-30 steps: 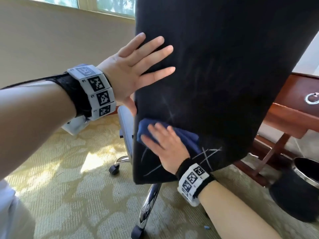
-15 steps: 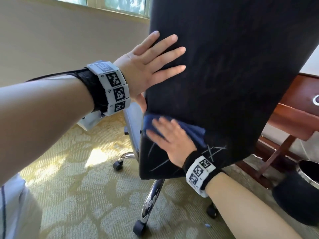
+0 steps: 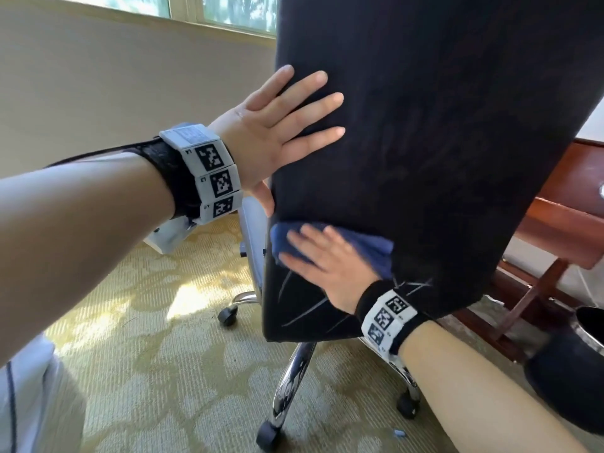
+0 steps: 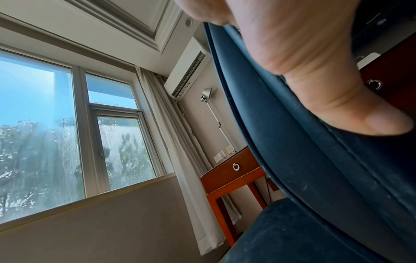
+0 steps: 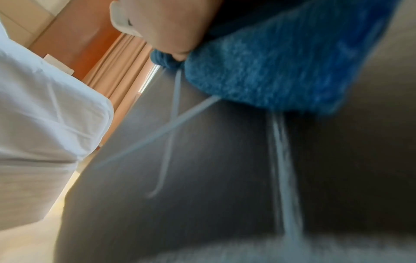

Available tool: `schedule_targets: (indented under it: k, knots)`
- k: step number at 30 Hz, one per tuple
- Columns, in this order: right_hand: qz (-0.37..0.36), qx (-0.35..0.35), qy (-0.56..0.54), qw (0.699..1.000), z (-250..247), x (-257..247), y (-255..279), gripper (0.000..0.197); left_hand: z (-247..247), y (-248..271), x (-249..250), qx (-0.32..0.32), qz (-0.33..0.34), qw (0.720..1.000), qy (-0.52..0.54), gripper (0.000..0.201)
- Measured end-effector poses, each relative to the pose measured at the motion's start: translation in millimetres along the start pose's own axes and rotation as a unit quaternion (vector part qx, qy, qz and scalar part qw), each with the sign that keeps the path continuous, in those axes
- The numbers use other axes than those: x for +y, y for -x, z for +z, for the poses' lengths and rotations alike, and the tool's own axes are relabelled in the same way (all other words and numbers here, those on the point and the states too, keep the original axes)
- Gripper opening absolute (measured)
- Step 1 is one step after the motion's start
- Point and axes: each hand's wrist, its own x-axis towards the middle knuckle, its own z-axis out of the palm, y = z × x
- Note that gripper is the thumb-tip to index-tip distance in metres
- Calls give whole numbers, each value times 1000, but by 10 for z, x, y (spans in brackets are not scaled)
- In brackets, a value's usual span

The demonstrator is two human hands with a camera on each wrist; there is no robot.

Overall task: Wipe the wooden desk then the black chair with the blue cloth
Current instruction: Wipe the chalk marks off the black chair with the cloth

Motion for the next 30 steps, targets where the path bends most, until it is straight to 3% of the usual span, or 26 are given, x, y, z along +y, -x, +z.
schedule_targets:
  k: [2,4,7,10,12,15,18,20,24,30]
  knots:
    - [-61,-22,-17,998,20,24,1,59,44,41,-18,3,-1,1000,-1,132]
    - [-73,-7,-17,997,-27,142,-83,57,71,75,-23,2,4,1000,1,130]
    - [12,25,2,1000,-136,336,-245,60,102,114,-47,-5,8,999,30,129]
    - [73,17,7,997,-113,202,-265,60,111,144,-58,-6,4,999,38,129]
    - [26,-36,-3,999,41,-66,-163,59,130,168,-56,-16,-4,1000,24,130]
    - [-100,-123,-59,986,299,-397,123,51,180,204,-53,-16,-14,1000,-6,129]
    - [-153,-120,-58,979,319,-366,88,46,186,227,-91,-33,-22,999,-19,128]
    - [-147,-86,-48,984,280,-233,-86,50,163,224,-125,-50,-25,998,-30,126]
    - [-40,-97,14,994,151,-132,-428,63,162,287,-160,-82,-28,994,-70,124]
    - [-106,-144,-8,984,478,-580,-158,57,237,475,-96,-97,-72,990,-68,126]
